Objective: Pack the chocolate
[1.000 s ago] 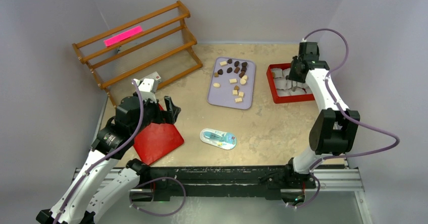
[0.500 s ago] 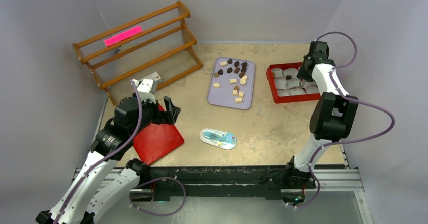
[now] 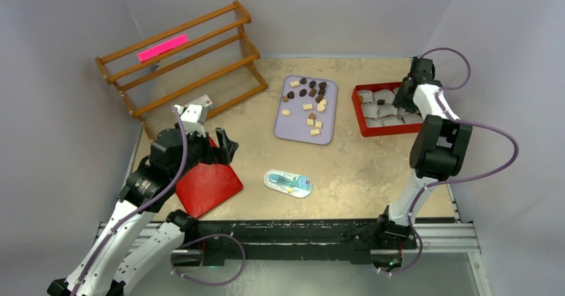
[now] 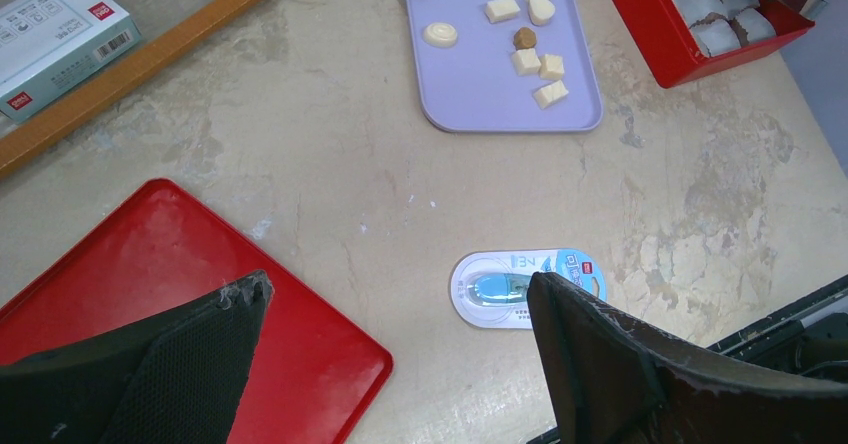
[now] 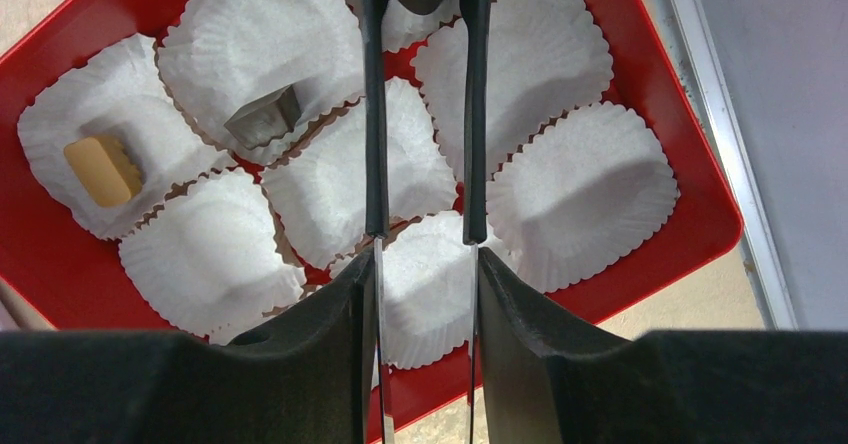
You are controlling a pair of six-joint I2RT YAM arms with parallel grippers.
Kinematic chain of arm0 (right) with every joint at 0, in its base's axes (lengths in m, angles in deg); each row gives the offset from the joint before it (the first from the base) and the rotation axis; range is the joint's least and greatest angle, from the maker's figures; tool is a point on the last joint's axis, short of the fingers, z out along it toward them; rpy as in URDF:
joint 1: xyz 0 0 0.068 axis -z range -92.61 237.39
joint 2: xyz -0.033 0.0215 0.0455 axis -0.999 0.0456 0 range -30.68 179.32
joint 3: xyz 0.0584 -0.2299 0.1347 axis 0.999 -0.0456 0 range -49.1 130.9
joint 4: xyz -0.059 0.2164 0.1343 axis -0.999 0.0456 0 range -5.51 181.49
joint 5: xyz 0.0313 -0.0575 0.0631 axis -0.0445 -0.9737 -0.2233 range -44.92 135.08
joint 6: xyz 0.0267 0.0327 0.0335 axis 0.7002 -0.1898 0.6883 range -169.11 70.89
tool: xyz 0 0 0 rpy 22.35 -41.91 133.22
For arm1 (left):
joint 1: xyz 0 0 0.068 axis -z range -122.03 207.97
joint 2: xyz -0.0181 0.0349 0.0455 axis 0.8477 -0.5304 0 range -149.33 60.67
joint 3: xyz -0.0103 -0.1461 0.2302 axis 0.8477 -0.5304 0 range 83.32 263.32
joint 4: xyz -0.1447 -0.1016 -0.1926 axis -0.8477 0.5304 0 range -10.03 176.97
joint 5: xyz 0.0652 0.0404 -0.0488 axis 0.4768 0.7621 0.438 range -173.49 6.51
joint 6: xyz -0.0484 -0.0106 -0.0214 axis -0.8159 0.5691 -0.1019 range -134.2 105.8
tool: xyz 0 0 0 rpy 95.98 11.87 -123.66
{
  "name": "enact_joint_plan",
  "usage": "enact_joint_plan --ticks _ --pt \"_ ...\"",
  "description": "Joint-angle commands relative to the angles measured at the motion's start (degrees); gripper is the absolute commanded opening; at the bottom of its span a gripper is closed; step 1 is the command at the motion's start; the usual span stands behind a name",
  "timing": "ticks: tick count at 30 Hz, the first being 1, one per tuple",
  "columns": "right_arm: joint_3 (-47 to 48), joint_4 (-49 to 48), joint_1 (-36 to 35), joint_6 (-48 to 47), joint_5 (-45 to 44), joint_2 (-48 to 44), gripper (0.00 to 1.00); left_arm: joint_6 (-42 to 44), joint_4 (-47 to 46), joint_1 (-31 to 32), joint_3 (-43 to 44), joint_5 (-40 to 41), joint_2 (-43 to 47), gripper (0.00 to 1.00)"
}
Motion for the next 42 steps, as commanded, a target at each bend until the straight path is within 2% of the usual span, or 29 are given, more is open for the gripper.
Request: enact_joint_plan --ticks 1,15,26,34,42 --pt "2.3 -1.7 0.3 -0.7 0.4 -1.2 0.41 1.2 -1.5 0.0 -0.3 -0.1 0.2 1.0" --pt "-2.2 -2.0 0.3 0.1 0.1 -9.2 0.39 1.1 -1.5 0.0 -0.5 0.2 0.0 1.0" --pt "-8.7 -0.6 -2.5 0.6 9.3 -18.2 0.39 1.1 -1.5 0.0 -0.4 0.1 0.0 1.0" --pt "-12.9 0.0 -12.7 0.0 9.0 -25.0 0.39 1.1 -1.5 0.0 -0.3 -0.2 -0.2 1.0" --pt "-17.3 1.1 -28.4 0.0 4.8 -30.6 0.38 1.1 -1.5 0.0 -0.4 0.1 0.0 1.0"
